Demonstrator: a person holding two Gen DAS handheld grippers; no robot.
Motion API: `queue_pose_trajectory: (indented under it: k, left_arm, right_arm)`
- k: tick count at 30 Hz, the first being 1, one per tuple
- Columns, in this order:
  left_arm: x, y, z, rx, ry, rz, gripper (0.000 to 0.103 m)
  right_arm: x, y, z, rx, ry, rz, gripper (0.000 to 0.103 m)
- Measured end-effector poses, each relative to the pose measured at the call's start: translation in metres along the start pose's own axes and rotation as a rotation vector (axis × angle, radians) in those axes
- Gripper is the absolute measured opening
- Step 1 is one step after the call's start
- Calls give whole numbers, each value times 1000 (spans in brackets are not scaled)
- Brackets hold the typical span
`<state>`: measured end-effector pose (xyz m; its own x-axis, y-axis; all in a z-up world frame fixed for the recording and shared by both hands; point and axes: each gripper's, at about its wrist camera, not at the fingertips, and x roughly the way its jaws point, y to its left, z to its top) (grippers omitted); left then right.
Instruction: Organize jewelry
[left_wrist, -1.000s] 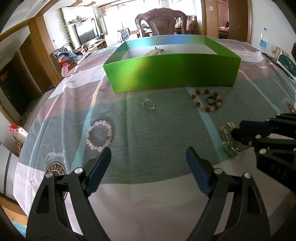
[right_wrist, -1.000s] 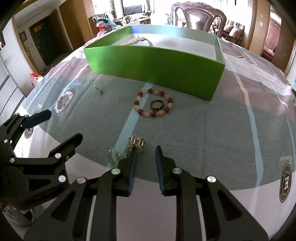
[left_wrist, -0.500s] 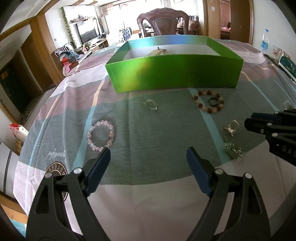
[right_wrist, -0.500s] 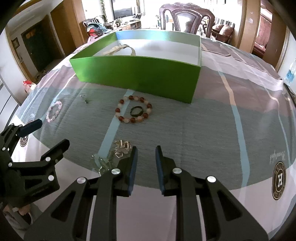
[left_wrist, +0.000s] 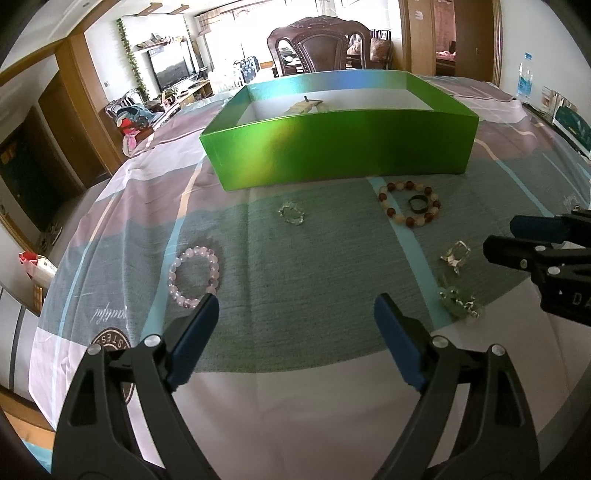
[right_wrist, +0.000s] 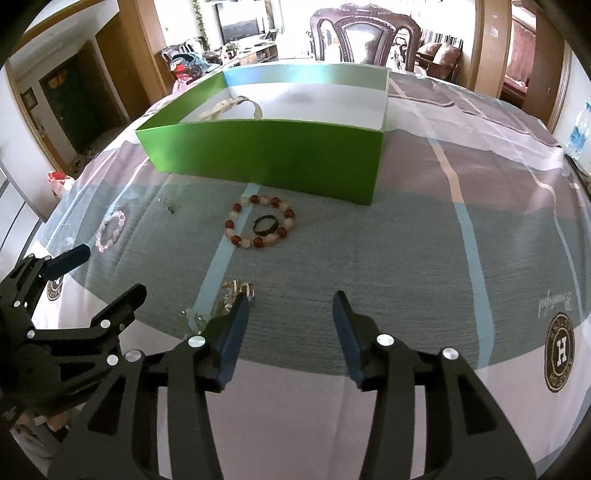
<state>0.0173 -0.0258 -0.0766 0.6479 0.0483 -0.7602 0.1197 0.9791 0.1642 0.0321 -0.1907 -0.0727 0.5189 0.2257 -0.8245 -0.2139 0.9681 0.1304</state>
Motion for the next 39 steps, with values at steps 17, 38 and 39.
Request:
queue_pose_trajectory:
  k: [17,38,39]
  left_arm:
    - [-14,24,11,0,0,-147,86]
    - [22,-1,13,0,75,-87,86]
    - [22,6,13,-18,75,-83,86]
  right_arm:
    - [-7,3,-4,-35,2,-10,47]
    - [-1,-6,-1,4,22,-42,47]
    - [1,-1,0,-11,22,-40,47]
